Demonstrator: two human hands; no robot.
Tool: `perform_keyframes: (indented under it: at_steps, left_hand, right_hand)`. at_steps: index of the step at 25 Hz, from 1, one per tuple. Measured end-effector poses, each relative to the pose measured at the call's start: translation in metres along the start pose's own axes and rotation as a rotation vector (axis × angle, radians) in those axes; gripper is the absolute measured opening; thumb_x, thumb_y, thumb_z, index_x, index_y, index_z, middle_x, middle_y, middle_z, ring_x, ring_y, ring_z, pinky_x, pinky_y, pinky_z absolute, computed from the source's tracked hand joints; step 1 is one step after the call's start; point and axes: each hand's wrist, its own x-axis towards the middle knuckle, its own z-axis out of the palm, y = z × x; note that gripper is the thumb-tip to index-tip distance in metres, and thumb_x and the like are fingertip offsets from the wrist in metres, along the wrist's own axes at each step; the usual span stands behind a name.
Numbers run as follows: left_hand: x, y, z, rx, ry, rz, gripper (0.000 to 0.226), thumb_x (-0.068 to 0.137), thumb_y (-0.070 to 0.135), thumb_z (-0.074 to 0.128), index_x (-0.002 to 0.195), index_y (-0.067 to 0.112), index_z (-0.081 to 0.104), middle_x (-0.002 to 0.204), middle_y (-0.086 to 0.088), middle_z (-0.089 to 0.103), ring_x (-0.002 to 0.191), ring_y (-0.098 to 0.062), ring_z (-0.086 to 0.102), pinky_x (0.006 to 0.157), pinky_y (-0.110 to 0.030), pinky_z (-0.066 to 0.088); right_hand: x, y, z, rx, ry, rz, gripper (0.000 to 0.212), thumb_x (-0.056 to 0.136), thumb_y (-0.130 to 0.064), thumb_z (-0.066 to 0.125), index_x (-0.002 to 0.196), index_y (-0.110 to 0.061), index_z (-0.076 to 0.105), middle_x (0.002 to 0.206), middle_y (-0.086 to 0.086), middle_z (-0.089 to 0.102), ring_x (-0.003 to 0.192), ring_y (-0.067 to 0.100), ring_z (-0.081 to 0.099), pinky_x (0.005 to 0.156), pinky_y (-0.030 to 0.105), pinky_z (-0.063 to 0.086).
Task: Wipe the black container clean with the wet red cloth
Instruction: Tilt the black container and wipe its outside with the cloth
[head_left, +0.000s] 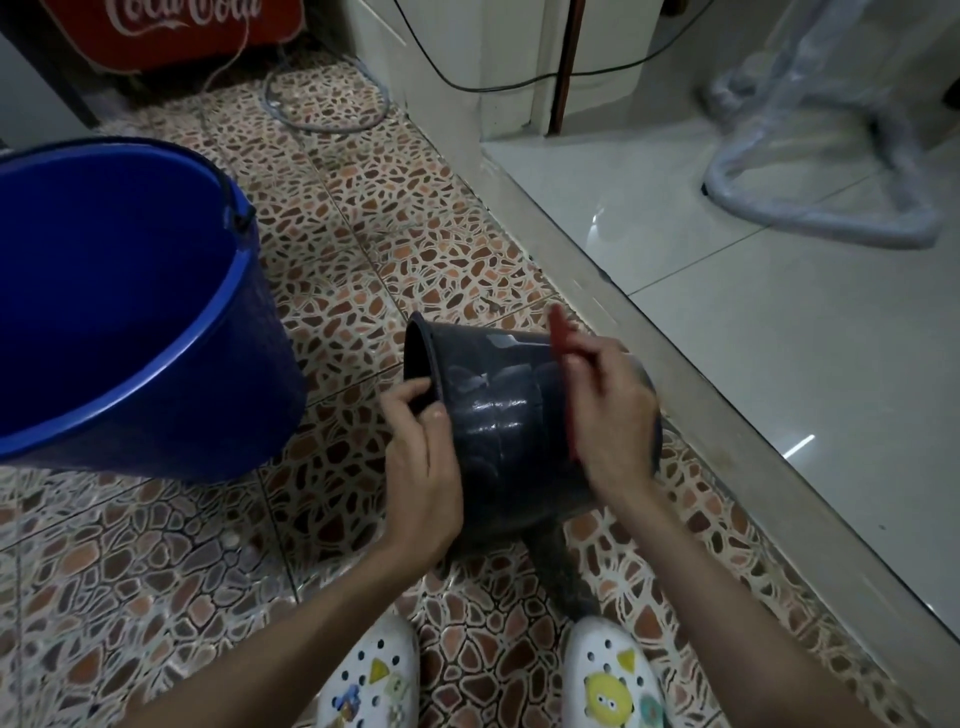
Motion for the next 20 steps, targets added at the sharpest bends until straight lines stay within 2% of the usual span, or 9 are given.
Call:
perform_keyframes:
  at_steps: [3, 5, 7, 10, 12, 15, 16, 18, 20]
  left_hand:
    - [0.007, 0.0, 0.004, 0.011, 0.03, -0.016, 0.04, 0.104, 0.028, 0.027, 0.142, 0.017, 0.036, 0.09, 0.031, 0.062, 0.084, 0.019, 0.058, 0.068, -0.003, 0.044]
    - [0.006, -0.006, 0.003, 0.022, 0.007, -0.016, 0.043, 0.104, 0.025, 0.026, 0.146, 0.017, 0.033, 0.085, 0.046, 0.06, 0.083, 0.023, 0.057, 0.068, -0.001, 0.044]
    - [0.001, -0.005, 0.002, 0.013, -0.026, -0.039, 0.044, 0.104, 0.024, 0.025, 0.148, 0.022, 0.029, 0.086, 0.049, 0.058, 0.087, 0.026, 0.055, 0.069, 0.0, 0.044]
    - [-0.009, 0.0, -0.001, 0.026, -0.077, -0.052, 0.046, 0.104, 0.025, 0.025, 0.15, 0.025, 0.023, 0.091, 0.056, 0.051, 0.092, 0.031, 0.049, 0.074, 0.003, 0.04]
    - [-0.002, 0.001, -0.003, 0.03, -0.097, -0.085, 0.046, 0.104, 0.029, 0.024, 0.15, 0.029, 0.022, 0.096, 0.045, 0.056, 0.091, 0.032, 0.048, 0.079, -0.004, 0.041]
    - [0.025, -0.003, 0.001, -0.025, -0.066, -0.195, 0.053, 0.099, 0.053, 0.021, 0.147, 0.031, 0.029, 0.125, 0.013, 0.058, 0.113, 0.013, 0.05, 0.101, -0.032, 0.041]
    - [0.03, -0.003, 0.003, -0.006, -0.052, -0.191, 0.057, 0.097, 0.057, 0.019, 0.144, 0.03, 0.034, 0.134, 0.007, 0.054, 0.121, 0.002, 0.049, 0.106, -0.034, 0.038]
    - [0.028, -0.002, 0.005, 0.006, -0.026, -0.134, 0.048, 0.102, 0.045, 0.018, 0.142, 0.029, 0.039, 0.133, 0.01, 0.054, 0.118, 0.004, 0.051, 0.104, -0.024, 0.038]
    - [0.024, -0.001, 0.004, -0.01, -0.04, -0.104, 0.043, 0.104, 0.037, 0.02, 0.14, 0.025, 0.041, 0.128, 0.007, 0.058, 0.112, 0.002, 0.055, 0.1, -0.028, 0.045]
  right_hand:
    - [-0.038, -0.04, 0.039, -0.035, -0.091, -0.353, 0.023, 0.093, -0.026, 0.057, 0.112, -0.019, 0.066, 0.123, -0.005, 0.064, 0.114, 0.011, 0.053, 0.098, 0.029, 0.041]
    - [-0.035, -0.023, 0.041, -0.19, -0.018, -0.377, 0.026, 0.092, -0.036, 0.057, 0.115, -0.028, 0.067, 0.124, -0.014, 0.064, 0.108, 0.007, 0.048, 0.09, 0.028, 0.033]
    - [-0.013, 0.012, 0.025, -0.25, 0.053, -0.194, 0.028, 0.093, -0.037, 0.054, 0.117, -0.03, 0.065, 0.122, -0.014, 0.064, 0.099, 0.007, 0.043, 0.082, 0.027, 0.029]
    - [0.027, 0.067, -0.016, -0.281, 0.091, 0.18, 0.028, 0.095, -0.029, 0.051, 0.117, -0.019, 0.066, 0.115, 0.002, 0.068, 0.103, 0.02, 0.047, 0.082, 0.026, 0.03]
    - [0.033, 0.06, -0.025, -0.233, 0.131, 0.216, 0.026, 0.095, -0.024, 0.052, 0.114, -0.014, 0.067, 0.11, 0.007, 0.069, 0.105, 0.029, 0.054, 0.084, 0.024, 0.032]
    - [-0.003, -0.012, 0.011, -0.082, 0.058, -0.099, 0.025, 0.094, -0.022, 0.054, 0.115, -0.016, 0.066, 0.115, -0.002, 0.067, 0.108, 0.015, 0.052, 0.088, 0.01, 0.03]
    - [-0.02, -0.032, 0.028, -0.064, -0.01, -0.244, 0.025, 0.094, -0.02, 0.054, 0.116, -0.015, 0.066, 0.118, -0.003, 0.066, 0.106, 0.013, 0.05, 0.09, 0.011, 0.032]
    - [-0.039, -0.039, 0.048, -0.118, -0.071, -0.393, 0.027, 0.095, -0.022, 0.053, 0.118, -0.014, 0.066, 0.12, -0.002, 0.066, 0.103, 0.015, 0.049, 0.09, 0.016, 0.036]
    - [-0.017, -0.007, 0.038, -0.194, -0.014, -0.311, 0.028, 0.098, -0.024, 0.048, 0.119, -0.016, 0.065, 0.121, -0.002, 0.065, 0.106, 0.017, 0.049, 0.091, 0.021, 0.033]
